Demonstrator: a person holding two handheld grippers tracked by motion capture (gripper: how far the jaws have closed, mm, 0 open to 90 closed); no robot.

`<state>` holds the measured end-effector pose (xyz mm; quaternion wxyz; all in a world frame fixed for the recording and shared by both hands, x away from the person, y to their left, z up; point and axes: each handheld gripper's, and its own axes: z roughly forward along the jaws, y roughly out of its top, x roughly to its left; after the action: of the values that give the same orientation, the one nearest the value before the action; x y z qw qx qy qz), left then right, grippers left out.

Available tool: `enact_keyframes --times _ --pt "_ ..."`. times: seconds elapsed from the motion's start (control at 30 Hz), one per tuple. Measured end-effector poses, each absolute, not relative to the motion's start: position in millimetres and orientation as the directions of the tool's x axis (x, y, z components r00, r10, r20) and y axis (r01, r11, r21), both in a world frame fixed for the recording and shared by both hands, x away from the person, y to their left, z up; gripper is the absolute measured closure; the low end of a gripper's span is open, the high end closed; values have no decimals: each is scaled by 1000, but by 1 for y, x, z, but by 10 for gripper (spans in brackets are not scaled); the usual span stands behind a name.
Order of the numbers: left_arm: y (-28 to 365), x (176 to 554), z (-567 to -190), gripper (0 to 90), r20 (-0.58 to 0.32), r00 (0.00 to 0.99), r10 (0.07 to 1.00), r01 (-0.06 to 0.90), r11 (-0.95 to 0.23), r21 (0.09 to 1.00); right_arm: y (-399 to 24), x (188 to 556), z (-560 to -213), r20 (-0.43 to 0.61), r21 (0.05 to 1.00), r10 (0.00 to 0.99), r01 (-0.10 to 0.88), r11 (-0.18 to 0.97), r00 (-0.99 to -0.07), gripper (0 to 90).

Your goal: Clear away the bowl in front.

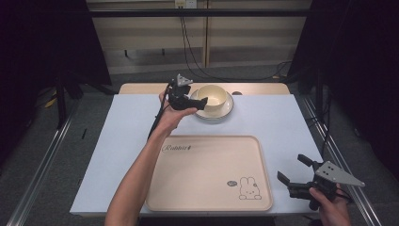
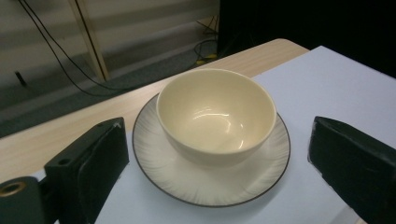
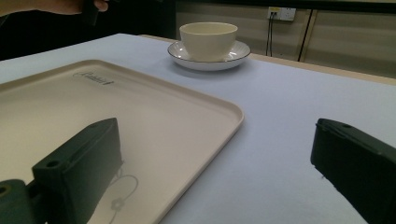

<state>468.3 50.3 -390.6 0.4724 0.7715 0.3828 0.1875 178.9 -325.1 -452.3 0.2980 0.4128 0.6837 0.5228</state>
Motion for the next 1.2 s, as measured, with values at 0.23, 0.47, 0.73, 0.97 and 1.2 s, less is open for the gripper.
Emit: enact_keyframes --times 0.23,0.47,0.73,0.97,1.2 --pt "44 488 -394 65 -79 605 792 428 -240 871 -325 178 -452 27 961 876 255 110 -481 16" --pt "40 507 -402 82 -80 584 807 434 -227 872 -325 179 -453 22 960 874 255 117 -485 17" --pt "28 526 -418 176 -84 551 830 512 -257 819 -325 179 -453 20 960 870 252 121 -492 18" --pt "23 535 -422 202 -66 544 837 551 -296 780 -324 179 -453 8 959 872 250 131 -489 19" --pt "18 546 -430 216 -78 521 850 598 -299 743 -323 178 -454 2 958 869 249 140 -496 19"
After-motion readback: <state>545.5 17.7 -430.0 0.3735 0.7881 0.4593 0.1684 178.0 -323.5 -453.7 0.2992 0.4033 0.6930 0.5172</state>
